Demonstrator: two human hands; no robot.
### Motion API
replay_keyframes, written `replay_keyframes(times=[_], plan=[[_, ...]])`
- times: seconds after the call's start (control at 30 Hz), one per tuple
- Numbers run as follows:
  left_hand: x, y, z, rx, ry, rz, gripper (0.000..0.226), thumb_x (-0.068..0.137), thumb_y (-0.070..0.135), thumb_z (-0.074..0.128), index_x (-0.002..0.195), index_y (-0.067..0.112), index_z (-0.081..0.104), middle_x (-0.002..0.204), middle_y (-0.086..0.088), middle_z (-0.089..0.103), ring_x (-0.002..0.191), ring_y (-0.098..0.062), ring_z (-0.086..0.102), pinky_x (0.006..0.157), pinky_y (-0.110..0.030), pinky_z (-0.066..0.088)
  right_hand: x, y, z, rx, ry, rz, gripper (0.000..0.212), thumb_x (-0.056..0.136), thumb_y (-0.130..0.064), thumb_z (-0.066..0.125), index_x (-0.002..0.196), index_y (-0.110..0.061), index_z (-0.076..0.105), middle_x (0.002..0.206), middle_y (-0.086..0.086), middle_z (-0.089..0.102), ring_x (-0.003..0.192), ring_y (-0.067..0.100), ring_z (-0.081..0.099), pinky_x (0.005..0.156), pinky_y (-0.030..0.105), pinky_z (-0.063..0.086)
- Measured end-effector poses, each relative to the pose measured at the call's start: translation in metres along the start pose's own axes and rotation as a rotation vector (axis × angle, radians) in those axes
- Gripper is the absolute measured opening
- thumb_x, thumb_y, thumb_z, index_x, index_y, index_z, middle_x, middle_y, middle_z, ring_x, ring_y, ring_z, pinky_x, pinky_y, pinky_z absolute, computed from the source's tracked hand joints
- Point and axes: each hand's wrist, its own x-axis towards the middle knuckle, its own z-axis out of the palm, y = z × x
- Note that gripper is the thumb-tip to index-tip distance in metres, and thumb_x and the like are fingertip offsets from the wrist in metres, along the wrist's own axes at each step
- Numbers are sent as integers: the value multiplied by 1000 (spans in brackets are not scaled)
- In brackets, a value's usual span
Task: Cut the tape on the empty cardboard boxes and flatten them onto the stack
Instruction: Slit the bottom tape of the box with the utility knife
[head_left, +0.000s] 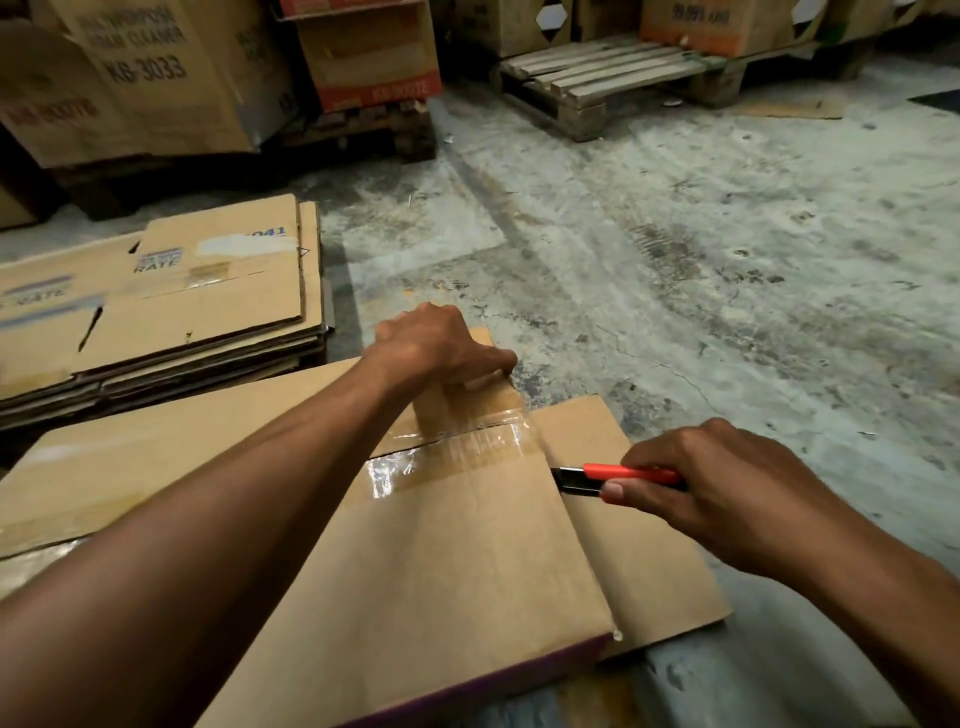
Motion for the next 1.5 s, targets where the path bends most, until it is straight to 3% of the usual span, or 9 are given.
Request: replay_keyframes(times=[0.13,0.33,0.57,0.8,1.03,1.23,1.33,1.37,1.5], plan=[[-6,2,8,29,70,5,60,68,76,55,62,17,46,82,-3,55,79,-24,53,73,-34,41,-9,13,-21,-28,54,89,21,91,-52,45,88,-38,60,65,-8,60,59,5,53,48,24,34],[-10,3,5,37,58,27,60,70,75,55,77,16,51,87,-3,54,82,-24,51,73,-32,41,6,-9,-34,-208,54,-148,21,95,-42,40,102,-34,58,83,-8,58,73,18,57,54,32,39],[-10,3,2,25,44,17,54,71,72,55,64,19,45,83,-1,51,81,-23,48,72,-32,37,36,-43,-51,-427,36,-249,16,96,-34,44,97,-29,59,83,-3,57,70,23,51,46,28,21],[-8,2,3,8,33,20,57,69,74,56,61,20,42,72,0,48,81,-23,51,71,-32,39,52,-60,-53,-500,-27,-304,19,96,-30,46,78,-32,40,76,-5,48,58,17,40,46,27,18],[-8,3,3,15,18,24,56,72,72,55,63,18,42,67,1,46,79,-21,52,71,-32,39,63,-64,-55,-643,-25,-374,18,95,-22,46,80,-28,40,69,-5,43,62,21,43,45,27,19],[-9,2,4,5,30,14,59,71,76,52,65,18,47,67,2,48,78,-21,52,71,-32,40,67,-58,-59,-724,-123,-353,32,94,-15,47,67,-26,32,64,-8,36,51,11,32,45,27,22],[-7,0,0,1,4,0,58,70,77,50,65,19,46,71,2,47,83,-22,50,75,-35,38,63,-49,-63,-703,-171,-342,8,96,-23,46,91,-27,52,83,-4,56,64,19,44,50,28,27],[-7,-1,-1,2,2,-1,59,70,78,50,65,20,45,73,1,48,83,-22,49,75,-35,37,62,-47,-64,-706,-174,-346,10,96,-25,46,99,-26,55,89,-3,59,68,20,46,53,29,28],[-10,-4,7,53,90,30,62,69,79,50,73,17,48,83,-1,52,82,-24,49,73,-33,38,55,-31,-76,-686,-182,-274,13,96,-34,47,103,-31,57,73,-11,46,61,14,44,47,24,27]])
